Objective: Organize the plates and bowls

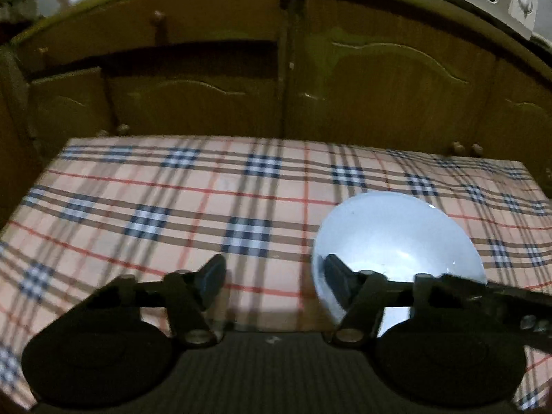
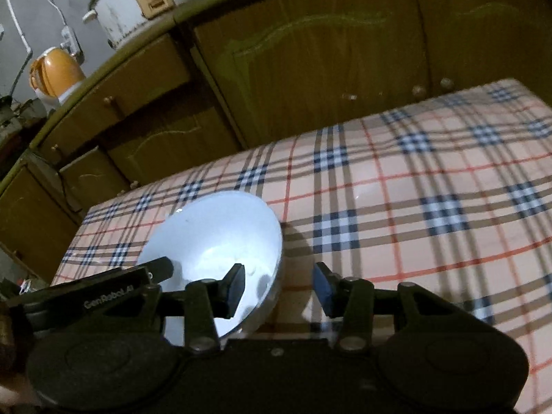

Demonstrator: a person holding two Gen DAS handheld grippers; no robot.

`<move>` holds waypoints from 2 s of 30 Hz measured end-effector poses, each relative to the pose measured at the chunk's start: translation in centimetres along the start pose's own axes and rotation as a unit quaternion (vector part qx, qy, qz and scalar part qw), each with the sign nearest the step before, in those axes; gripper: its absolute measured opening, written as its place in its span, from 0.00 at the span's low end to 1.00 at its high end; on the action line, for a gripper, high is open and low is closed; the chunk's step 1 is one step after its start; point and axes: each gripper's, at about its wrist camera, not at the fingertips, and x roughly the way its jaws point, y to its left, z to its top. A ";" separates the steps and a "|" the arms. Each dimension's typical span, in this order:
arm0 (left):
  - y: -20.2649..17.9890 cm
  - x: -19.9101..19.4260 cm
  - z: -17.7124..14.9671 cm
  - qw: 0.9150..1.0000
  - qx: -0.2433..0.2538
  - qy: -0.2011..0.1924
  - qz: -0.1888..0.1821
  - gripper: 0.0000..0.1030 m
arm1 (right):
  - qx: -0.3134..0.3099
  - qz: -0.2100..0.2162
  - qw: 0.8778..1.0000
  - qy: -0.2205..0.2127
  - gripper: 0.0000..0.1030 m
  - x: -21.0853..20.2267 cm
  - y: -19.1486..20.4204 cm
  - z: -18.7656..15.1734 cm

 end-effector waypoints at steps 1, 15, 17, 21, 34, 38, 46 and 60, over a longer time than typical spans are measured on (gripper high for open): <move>0.0 0.2 -0.1 1.000 -0.001 0.000 -0.008 0.50 | 0.006 0.003 1.000 0.005 0.52 0.5 -0.1 0.0; -2.4 -5.9 -1.0 0.998 0.011 -0.019 -0.054 0.11 | -0.003 0.021 1.000 0.000 0.26 -3.3 0.7 -0.6; -3.0 -8.0 -0.9 0.998 0.018 -0.028 -0.056 0.11 | -0.007 0.022 1.000 -0.010 0.26 -5.0 0.8 -0.4; -4.7 -12.1 -1.2 0.997 0.029 -0.050 -0.055 0.11 | -0.013 0.020 0.999 -0.034 0.26 -9.3 1.1 -0.7; -9.0 -19.6 -4.6 0.992 0.053 -0.082 -0.085 0.13 | -0.003 0.006 0.995 -0.095 0.26 -22.4 -0.7 -3.9; -10.2 -21.3 -5.7 0.990 0.060 -0.083 -0.094 0.13 | 0.009 0.001 0.994 -0.105 0.26 -24.9 -1.7 -5.6; -11.8 -23.5 -8.0 0.988 0.071 -0.087 -0.106 0.13 | 0.016 -0.010 0.993 -0.119 0.26 -28.5 -3.2 -8.0; -12.8 -25.0 -10.4 0.985 0.091 -0.090 -0.116 0.13 | 0.026 -0.018 0.991 -0.130 0.26 -31.1 -4.8 -10.9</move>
